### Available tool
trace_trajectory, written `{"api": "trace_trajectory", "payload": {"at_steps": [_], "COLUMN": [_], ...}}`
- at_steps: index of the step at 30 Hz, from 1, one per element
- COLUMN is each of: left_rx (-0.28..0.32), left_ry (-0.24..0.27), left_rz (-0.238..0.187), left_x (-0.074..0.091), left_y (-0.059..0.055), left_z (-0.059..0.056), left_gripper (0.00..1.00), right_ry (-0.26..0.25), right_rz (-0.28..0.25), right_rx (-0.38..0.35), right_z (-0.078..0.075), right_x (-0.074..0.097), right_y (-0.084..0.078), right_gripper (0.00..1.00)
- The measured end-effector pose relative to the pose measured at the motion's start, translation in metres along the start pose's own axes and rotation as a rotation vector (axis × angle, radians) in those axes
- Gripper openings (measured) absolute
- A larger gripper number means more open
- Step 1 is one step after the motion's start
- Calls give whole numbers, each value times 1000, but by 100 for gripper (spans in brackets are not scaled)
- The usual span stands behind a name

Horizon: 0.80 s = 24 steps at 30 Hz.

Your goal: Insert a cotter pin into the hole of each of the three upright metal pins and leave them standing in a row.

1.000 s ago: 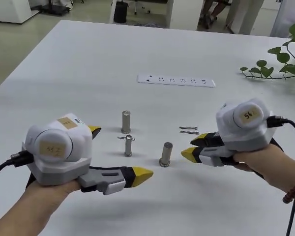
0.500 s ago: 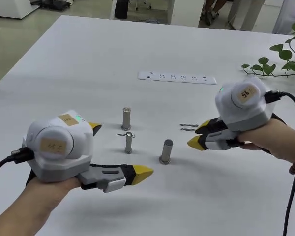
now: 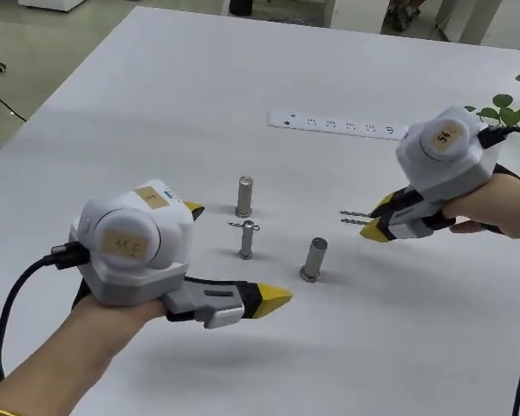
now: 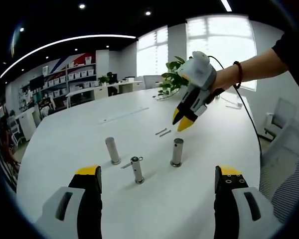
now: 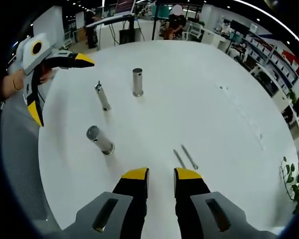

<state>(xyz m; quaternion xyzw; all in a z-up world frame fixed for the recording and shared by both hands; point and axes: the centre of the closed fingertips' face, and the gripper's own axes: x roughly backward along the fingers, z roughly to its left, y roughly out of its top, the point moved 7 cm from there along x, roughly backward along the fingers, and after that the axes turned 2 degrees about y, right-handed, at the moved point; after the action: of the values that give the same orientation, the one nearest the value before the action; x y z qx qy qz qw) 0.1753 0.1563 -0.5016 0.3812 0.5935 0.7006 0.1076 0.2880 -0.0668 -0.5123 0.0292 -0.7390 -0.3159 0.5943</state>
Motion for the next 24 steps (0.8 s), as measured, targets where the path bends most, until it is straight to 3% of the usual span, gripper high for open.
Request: {"api": "trace_trajectory", "payload": {"at_steps": [4, 16, 24], "left_rx": [7, 30, 33], "left_ry": [2, 3, 6], "left_rz": [8, 12, 17], "left_x": [0, -2, -2], "left_y": [-3, -7, -9], "left_z": [1, 3, 4], "left_gripper": [93, 93, 92], "right_ry": [4, 53, 66], "right_rz": [14, 49, 72], "right_rx": [4, 43, 81], "right_z": [-17, -28, -36], "right_x": [-12, -26, -28], "right_y": [-6, -15, -10], "right_gripper": [15, 14, 12]}}
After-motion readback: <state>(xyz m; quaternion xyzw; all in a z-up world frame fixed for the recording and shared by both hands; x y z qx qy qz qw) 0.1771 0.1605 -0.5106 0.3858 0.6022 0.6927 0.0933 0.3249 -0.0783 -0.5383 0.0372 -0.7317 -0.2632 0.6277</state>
